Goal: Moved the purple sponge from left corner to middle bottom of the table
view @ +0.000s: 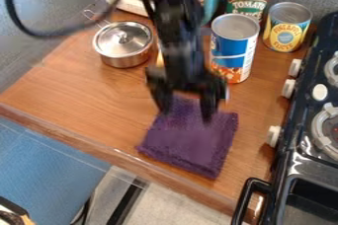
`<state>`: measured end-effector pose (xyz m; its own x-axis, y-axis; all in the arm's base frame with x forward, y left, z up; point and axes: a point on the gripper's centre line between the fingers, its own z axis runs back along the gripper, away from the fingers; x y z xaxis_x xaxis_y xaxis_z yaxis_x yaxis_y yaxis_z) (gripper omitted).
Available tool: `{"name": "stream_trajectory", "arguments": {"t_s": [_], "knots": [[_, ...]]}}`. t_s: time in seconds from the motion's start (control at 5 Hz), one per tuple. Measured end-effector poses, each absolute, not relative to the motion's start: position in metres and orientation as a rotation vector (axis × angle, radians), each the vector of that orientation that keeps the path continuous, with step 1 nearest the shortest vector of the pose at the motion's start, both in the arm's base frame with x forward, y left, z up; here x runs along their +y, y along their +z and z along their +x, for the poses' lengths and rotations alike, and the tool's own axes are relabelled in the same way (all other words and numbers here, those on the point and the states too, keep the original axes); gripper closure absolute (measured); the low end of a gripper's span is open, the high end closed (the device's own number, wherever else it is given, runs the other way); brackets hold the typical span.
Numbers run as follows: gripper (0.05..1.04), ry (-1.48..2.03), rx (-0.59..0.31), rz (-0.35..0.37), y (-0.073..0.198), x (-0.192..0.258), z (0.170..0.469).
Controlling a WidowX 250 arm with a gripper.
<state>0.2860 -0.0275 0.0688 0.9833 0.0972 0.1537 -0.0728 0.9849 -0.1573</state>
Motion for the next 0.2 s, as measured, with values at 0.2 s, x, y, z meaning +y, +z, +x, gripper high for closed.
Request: {"name": "stream_trajectory", "arguments": {"t_s": [0.2], "knots": [[0.085,0.067,-0.18,-0.159,0.095,-0.0196,0.2862]]}}
